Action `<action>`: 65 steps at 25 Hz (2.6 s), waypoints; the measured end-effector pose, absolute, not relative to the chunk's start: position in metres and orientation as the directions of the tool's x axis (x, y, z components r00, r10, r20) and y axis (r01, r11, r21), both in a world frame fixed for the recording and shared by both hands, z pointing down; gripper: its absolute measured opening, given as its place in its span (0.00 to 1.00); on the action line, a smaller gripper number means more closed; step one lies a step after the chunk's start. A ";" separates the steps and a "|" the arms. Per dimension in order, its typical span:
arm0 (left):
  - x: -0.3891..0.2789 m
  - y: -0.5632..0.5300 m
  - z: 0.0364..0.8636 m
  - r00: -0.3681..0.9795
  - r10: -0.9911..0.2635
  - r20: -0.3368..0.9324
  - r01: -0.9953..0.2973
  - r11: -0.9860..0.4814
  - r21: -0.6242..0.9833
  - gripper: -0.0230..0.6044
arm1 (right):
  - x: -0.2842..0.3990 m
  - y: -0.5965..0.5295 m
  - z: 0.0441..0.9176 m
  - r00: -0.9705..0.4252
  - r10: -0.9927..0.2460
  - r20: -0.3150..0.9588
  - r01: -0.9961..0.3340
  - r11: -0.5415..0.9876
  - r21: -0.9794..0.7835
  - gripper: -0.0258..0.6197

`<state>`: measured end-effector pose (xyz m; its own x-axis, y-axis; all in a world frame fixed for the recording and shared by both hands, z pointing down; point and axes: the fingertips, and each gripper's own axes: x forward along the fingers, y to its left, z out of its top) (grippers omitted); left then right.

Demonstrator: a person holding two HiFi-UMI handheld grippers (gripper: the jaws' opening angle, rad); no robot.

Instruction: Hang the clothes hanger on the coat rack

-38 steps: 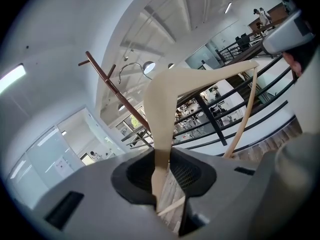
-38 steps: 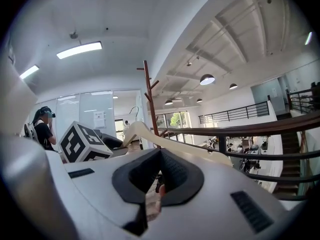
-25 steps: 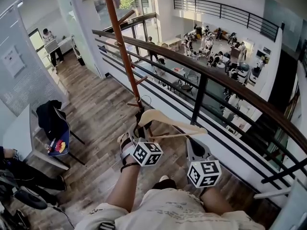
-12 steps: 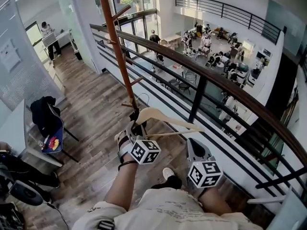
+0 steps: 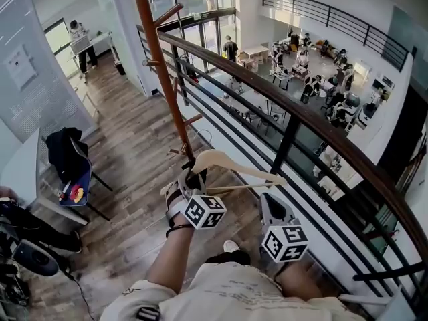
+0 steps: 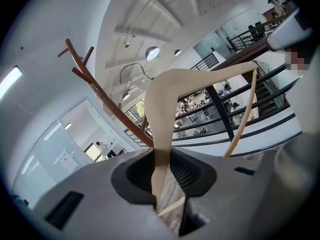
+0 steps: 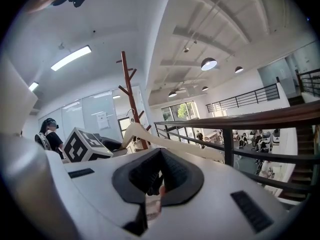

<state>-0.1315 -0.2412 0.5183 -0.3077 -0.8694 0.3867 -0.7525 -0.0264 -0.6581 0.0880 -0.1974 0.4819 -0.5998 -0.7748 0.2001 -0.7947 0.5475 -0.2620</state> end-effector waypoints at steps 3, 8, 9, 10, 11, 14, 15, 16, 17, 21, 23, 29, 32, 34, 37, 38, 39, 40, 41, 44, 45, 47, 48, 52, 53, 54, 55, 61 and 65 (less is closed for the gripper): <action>-0.129 -0.259 0.512 -0.335 -0.857 0.390 -0.754 -0.004 -0.656 0.19 | 0.090 -0.222 0.475 -0.630 -0.750 0.204 -0.773 0.578 -0.261 0.04; -0.130 -0.292 0.504 -0.370 -0.839 0.399 -0.762 0.028 -0.647 0.19 | 0.088 -0.266 0.458 -0.665 -0.720 0.201 -0.746 0.621 -0.240 0.04; -0.129 -0.297 0.502 -0.376 -0.836 0.399 -0.763 0.036 -0.645 0.19 | 0.089 -0.274 0.454 -0.672 -0.713 0.200 -0.739 0.630 -0.237 0.04; -0.128 -0.302 0.499 -0.385 -0.833 0.396 -0.765 0.048 -0.643 0.19 | 0.090 -0.281 0.450 -0.681 -0.705 0.200 -0.731 0.641 -0.234 0.04; -0.127 -0.306 0.496 -0.396 -0.830 0.392 -0.766 0.062 -0.640 0.19 | 0.090 -0.288 0.447 -0.691 -0.695 0.200 -0.723 0.652 -0.230 0.04; -0.132 -0.316 0.493 -0.419 -0.819 0.391 -0.771 0.094 -0.629 0.19 | 0.081 -0.307 0.442 -0.718 -0.666 0.203 -0.696 0.684 -0.220 0.04; -0.137 -0.319 0.494 -0.425 -0.815 0.395 -0.773 0.099 -0.627 0.19 | 0.074 -0.313 0.442 -0.727 -0.656 0.203 -0.687 0.693 -0.217 0.04; -0.142 -0.322 0.495 -0.432 -0.809 0.398 -0.773 0.105 -0.625 0.19 | 0.067 -0.319 0.441 -0.736 -0.646 0.204 -0.677 0.704 -0.215 0.04; -0.147 -0.325 0.496 -0.441 -0.803 0.400 -0.773 0.114 -0.624 0.19 | 0.060 -0.325 0.440 -0.746 -0.634 0.204 -0.666 0.715 -0.214 0.04; -0.154 -0.326 0.500 -0.478 -0.774 0.416 -0.769 0.140 -0.624 0.19 | 0.041 -0.336 0.441 -0.791 -0.574 0.213 -0.611 0.759 -0.225 0.04; -0.154 -0.326 0.503 -0.486 -0.763 0.427 -0.768 0.139 -0.625 0.19 | 0.033 -0.341 0.443 -0.810 -0.546 0.216 -0.586 0.775 -0.237 0.04; -0.159 -0.333 0.513 -0.526 -0.722 0.450 -0.753 0.150 -0.640 0.19 | 0.012 -0.356 0.451 -0.860 -0.461 0.219 -0.506 0.822 -0.262 0.04; -0.157 -0.339 0.514 -0.551 -0.697 0.459 -0.747 0.166 -0.644 0.19 | 0.009 -0.370 0.451 -0.883 -0.415 0.222 -0.464 0.845 -0.265 0.04; -0.157 -0.342 0.513 -0.577 -0.674 0.461 -0.738 0.187 -0.649 0.19 | 0.004 -0.380 0.447 -0.901 -0.375 0.218 -0.425 0.866 -0.263 0.04; -0.158 -0.346 0.514 -0.613 -0.637 0.467 -0.727 0.223 -0.649 0.19 | -0.002 -0.394 0.439 -0.925 -0.317 0.208 -0.364 0.895 -0.259 0.04; -0.157 -0.347 0.514 -0.622 -0.627 0.470 -0.724 0.232 -0.649 0.19 | -0.003 -0.399 0.438 -0.931 -0.302 0.204 -0.349 0.901 -0.258 0.04; -0.155 -0.349 0.514 -0.629 -0.618 0.471 -0.721 0.239 -0.650 0.19 | -0.003 -0.404 0.436 -0.936 -0.289 0.201 -0.335 0.906 -0.258 0.04; -0.153 -0.351 0.514 -0.636 -0.611 0.472 -0.718 0.244 -0.652 0.19 | -0.002 -0.408 0.435 -0.940 -0.278 0.198 -0.324 0.910 -0.259 0.04; -0.151 -0.352 0.514 -0.643 -0.603 0.472 -0.714 0.249 -0.654 0.19 | -0.003 -0.412 0.435 -0.944 -0.266 0.196 -0.311 0.914 -0.260 0.04; -0.155 -0.355 0.514 -0.666 -0.575 0.474 -0.702 0.269 -0.660 0.19 | -0.013 -0.421 0.434 -0.956 -0.218 0.196 -0.265 0.928 -0.261 0.04; -0.157 -0.358 0.515 -0.671 -0.569 0.475 -0.700 0.275 -0.659 0.19 | -0.017 -0.424 0.434 -0.959 -0.203 0.196 -0.251 0.933 -0.259 0.04; -0.160 -0.364 0.518 -0.676 -0.559 0.480 -0.700 0.284 -0.656 0.19 | -0.023 -0.431 0.435 -0.964 -0.181 0.198 -0.228 0.940 -0.255 0.04; -0.160 -0.367 0.519 -0.678 -0.555 0.482 -0.700 0.286 -0.654 0.19 | -0.025 -0.434 0.435 -0.965 -0.171 0.198 -0.219 0.942 -0.254 0.04; -0.157 -0.375 0.524 -0.680 -0.542 0.493 -0.702 0.289 -0.651 0.19 | -0.030 -0.445 0.433 -0.970 -0.146 0.192 -0.194 0.946 -0.259 0.04; -0.156 -0.377 0.526 -0.683 -0.538 0.494 -0.701 0.289 -0.652 0.19 | -0.031 -0.448 0.434 -0.972 -0.138 0.190 -0.186 0.947 -0.262 0.04; -0.155 -0.378 0.527 -0.687 -0.533 0.495 -0.698 0.291 -0.654 0.19 | -0.032 -0.449 0.435 -0.974 -0.126 0.190 -0.175 0.948 -0.265 0.04; -0.155 -0.379 0.529 -0.692 -0.526 0.495 -0.694 0.294 -0.657 0.19 | -0.034 -0.451 0.437 -0.975 -0.112 0.191 -0.161 0.950 -0.266 0.04; -0.160 -0.381 0.545 -0.708 -0.490 0.509 -0.687 0.311 -0.656 0.19 | -0.045 -0.454 0.448 -0.977 -0.051 0.208 -0.106 0.959 -0.264 0.04; -0.156 -0.381 0.553 -0.708 -0.478 0.520 -0.689 0.308 -0.656 0.19 | -0.049 -0.457 0.453 -0.976 -0.028 0.217 -0.088 0.958 -0.273 0.04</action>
